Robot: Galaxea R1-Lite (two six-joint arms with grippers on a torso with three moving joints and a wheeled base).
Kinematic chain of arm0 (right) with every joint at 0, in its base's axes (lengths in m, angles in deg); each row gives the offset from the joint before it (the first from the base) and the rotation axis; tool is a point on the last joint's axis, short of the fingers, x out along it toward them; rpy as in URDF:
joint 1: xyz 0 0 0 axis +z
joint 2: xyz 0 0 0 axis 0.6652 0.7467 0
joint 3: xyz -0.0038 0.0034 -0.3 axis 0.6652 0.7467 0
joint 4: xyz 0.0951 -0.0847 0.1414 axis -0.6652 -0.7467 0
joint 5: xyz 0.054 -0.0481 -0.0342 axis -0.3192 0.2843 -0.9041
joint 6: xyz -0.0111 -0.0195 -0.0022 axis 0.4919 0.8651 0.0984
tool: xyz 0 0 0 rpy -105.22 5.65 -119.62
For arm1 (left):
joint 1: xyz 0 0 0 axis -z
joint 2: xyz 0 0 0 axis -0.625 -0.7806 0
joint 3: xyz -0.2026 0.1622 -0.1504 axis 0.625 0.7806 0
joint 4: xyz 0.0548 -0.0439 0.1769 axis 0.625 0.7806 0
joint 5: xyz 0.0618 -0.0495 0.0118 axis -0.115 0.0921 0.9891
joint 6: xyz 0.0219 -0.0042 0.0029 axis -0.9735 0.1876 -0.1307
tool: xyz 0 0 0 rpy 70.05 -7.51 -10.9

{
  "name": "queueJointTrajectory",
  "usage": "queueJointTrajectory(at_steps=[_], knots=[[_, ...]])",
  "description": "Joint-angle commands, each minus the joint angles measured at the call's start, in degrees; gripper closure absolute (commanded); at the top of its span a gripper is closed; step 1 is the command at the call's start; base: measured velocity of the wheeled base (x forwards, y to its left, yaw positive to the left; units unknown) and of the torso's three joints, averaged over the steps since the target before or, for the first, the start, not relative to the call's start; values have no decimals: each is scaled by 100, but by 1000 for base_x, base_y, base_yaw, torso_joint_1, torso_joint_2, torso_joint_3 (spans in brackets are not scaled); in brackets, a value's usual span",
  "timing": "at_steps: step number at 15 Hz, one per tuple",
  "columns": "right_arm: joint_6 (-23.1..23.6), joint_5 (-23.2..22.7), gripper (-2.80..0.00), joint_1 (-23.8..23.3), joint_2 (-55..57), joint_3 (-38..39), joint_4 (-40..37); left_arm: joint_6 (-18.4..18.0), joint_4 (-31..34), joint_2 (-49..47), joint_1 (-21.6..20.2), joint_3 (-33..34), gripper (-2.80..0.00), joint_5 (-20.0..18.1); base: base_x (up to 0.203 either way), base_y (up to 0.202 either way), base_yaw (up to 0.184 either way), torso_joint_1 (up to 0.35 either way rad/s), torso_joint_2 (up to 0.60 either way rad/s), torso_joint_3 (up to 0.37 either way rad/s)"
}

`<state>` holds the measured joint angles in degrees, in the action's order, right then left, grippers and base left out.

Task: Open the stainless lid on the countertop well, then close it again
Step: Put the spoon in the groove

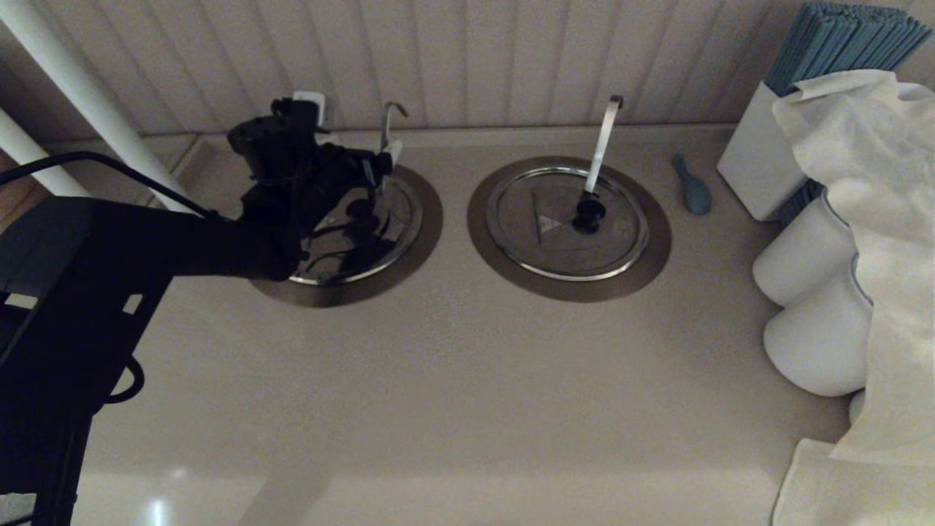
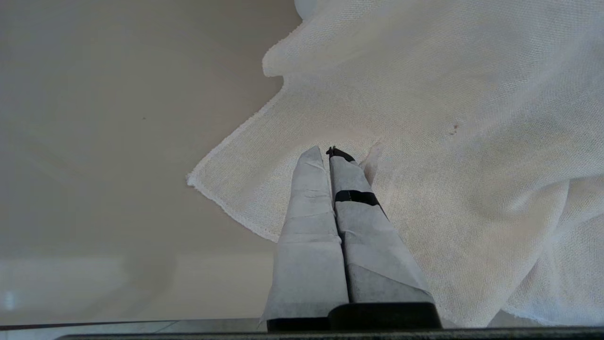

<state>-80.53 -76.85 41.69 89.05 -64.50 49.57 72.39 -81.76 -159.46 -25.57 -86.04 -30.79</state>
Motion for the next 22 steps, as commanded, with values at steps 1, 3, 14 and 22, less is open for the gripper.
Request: queueJointTrajectory(at_steps=[1, 3, 14, 22], knots=[[2, -2, 0, 0, -2, 1, 0, 7, -28, -176, 7, -110, -280, 2, 0, 0, 0, 0, 0, 0], [-6, -2, 0, 0, -2, 1, 0, 10, -14, -224, 7, -124, -280, -4, 0, 0, 0, 0, 0, 0], [-6, -2, 0, 0, -2, 1, 0, 10, 224, -580, -254, -637, -280, 54, 0, 0, 0, 0, 0, 0], [-6, -2, 0, 0, -2, 1, 0, 289, 83, 10, -226, -59, -280, -12, 0, 0, 0, 0, 0, 0]])
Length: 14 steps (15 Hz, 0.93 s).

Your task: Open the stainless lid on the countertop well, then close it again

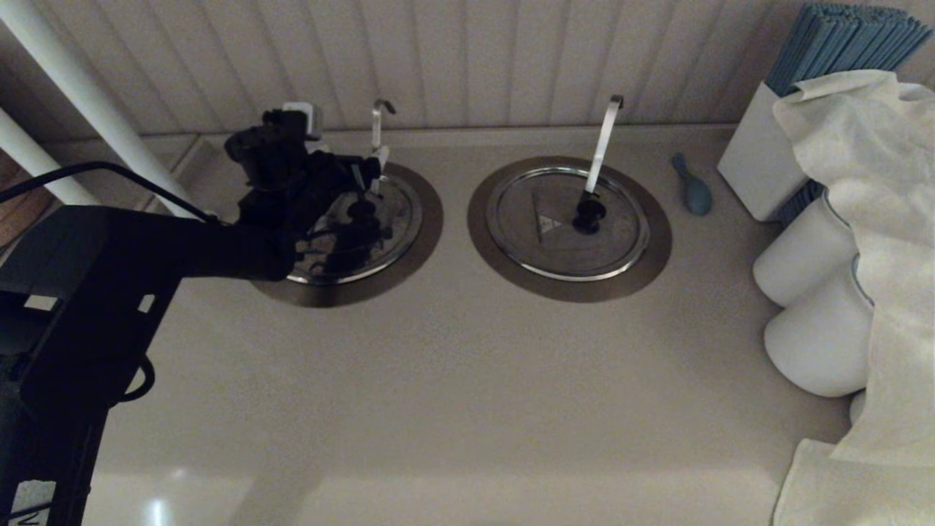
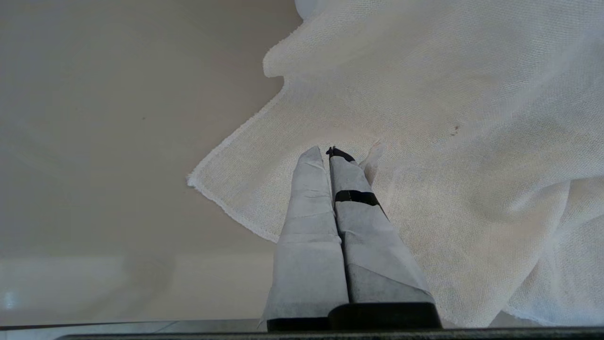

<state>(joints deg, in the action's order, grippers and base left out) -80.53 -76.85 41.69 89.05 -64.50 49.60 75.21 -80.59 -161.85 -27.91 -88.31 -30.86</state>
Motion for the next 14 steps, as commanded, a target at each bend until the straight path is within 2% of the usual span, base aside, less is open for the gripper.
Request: queueJointTrajectory(at_steps=[1, 5, 8, 10, 14], knots=[[2, -2, 0, 0, -2, 1, -2, 28, -37, 374, 19, 363, -280, -135, 0, 0, 0, 0, 0, 0], [2, -2, 0, 0, 6, 1, -2, 38, 105, 1038, 51, 1148, -280, -847, 0, 0, 0, 0, 0, 0], [2, -2, 0, 0, -2, 1, -2, 39, 707, 1651, -136, 1559, -280, -1664, 0, 0, 0, 0, 0, 0], [-7, -2, 0, 0, -2, 1, -2, 37, 1350, 2047, -242, 1589, -280, -1726, 0, 0, 0, 0, 0, 0], [-7, -2, 0, 0, -2, 1, -2, 12, 2558, 3554, -569, 1863, -280, -1658, 0, 0, 0, 0, 0, 0]])
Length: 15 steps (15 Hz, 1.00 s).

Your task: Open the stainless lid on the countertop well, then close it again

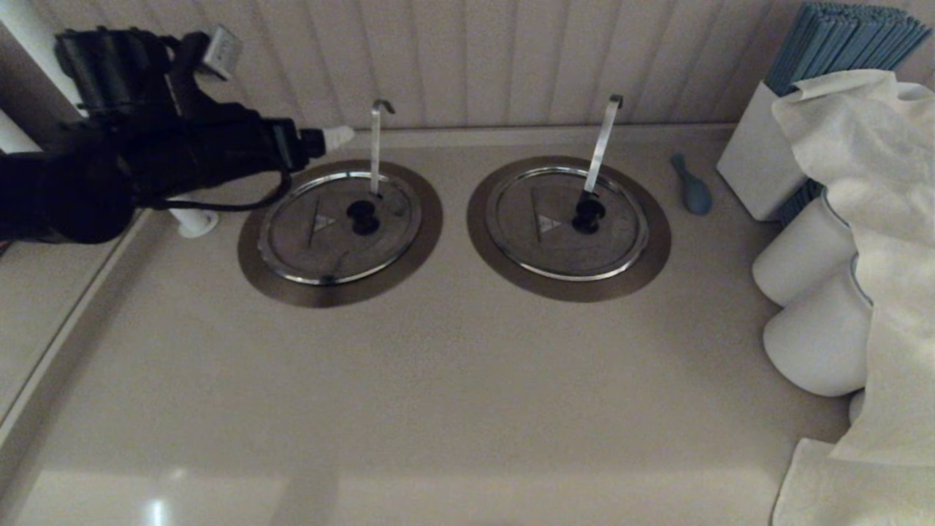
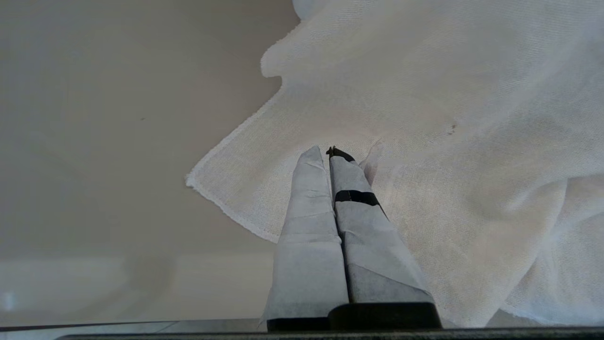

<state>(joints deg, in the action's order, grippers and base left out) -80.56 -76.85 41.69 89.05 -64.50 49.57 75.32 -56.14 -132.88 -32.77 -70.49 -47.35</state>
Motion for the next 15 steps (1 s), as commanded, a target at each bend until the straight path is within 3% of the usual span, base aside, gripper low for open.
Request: queueJointTrajectory(at_steps=[1, 3, 5, 7, 11, 12, 15], knots=[[4, -2, 0, 0, -2, 1, 0, -5, 499, 1073, -184, 225, -280, 8, 0, 0, 0, 0, 0, 0], [-4, -2, 0, 0, -2, 1, 0, -42, 1378, 1867, -342, 533, -280, 180, 0, 0, 0, 0, 0, 0], [3, -2, 0, 1, 6, 2, 0, -172, 1904, 2601, -436, 1190, -280, 754, 0, 0, 0, 0, 0, 0], [1, -2, 0, 5, -2, 1, 0, -325, 2063, 3244, -473, 1947, -280, 1304, 0, 0, 0, 0, 0, 0], [5, -2, 0, 0, -2, 1, 0, -442, 2187, 4221, -489, 2767, -280, 1572, 0, 0, 0, 0, 0, 0], [-4, -2, 0, 4, -2, 1, 0, -442, 2217, 4423, -488, 2929, 0, 1582, 0, 0, 0, 0, 0, 0], [-4, -2, 0, 0, -2, 1, 0, -445, 2285, 5044, -489, 3361, 0, 1634, 0, 0, 0, 0, 0, 0]])
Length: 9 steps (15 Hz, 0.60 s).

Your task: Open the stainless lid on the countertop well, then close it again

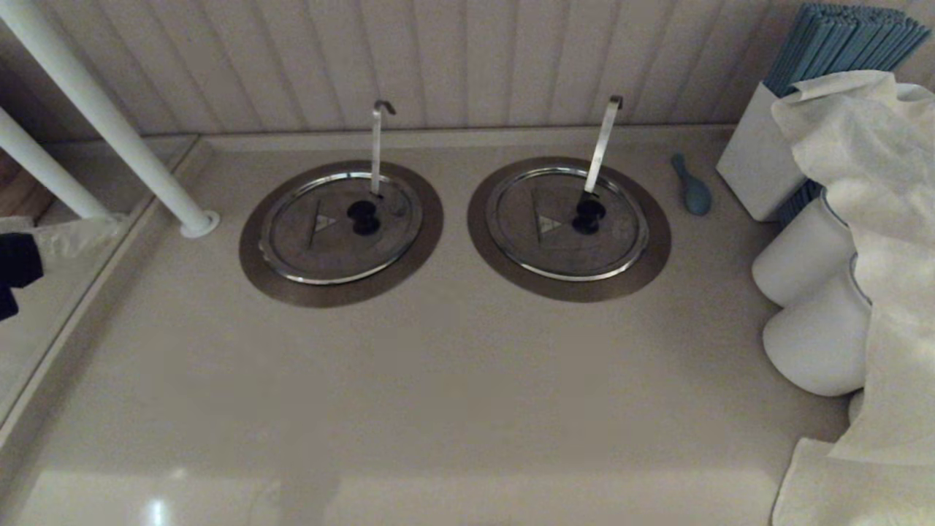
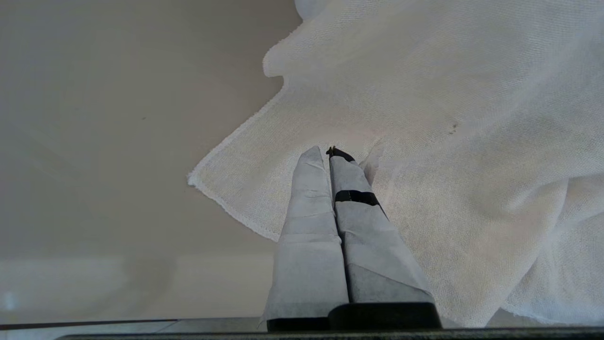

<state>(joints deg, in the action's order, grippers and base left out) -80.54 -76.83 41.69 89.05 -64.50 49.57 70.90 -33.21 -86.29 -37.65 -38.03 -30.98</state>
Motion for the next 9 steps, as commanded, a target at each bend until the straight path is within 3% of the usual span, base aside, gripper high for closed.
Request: queueJointTrajectory(at_steps=[1, 7, 9], knots=[[3, -3, 0, 0, 0, 1, 0, -7, 163, 648, 0, 166, 0, 53, 0, 0, 0, 0, 0, 0], [0, -3, 0, 0, -2, 1, 0, 23, 2203, 2545, 2, 344, 0, 178, 0, 0, 0, 0, 0, 0], [-1, -3, 0, 5, 2, 1, 0, 101, 2422, 2837, -3, 605, 0, 241, 0, 0, 0, 0, 0, 0]])
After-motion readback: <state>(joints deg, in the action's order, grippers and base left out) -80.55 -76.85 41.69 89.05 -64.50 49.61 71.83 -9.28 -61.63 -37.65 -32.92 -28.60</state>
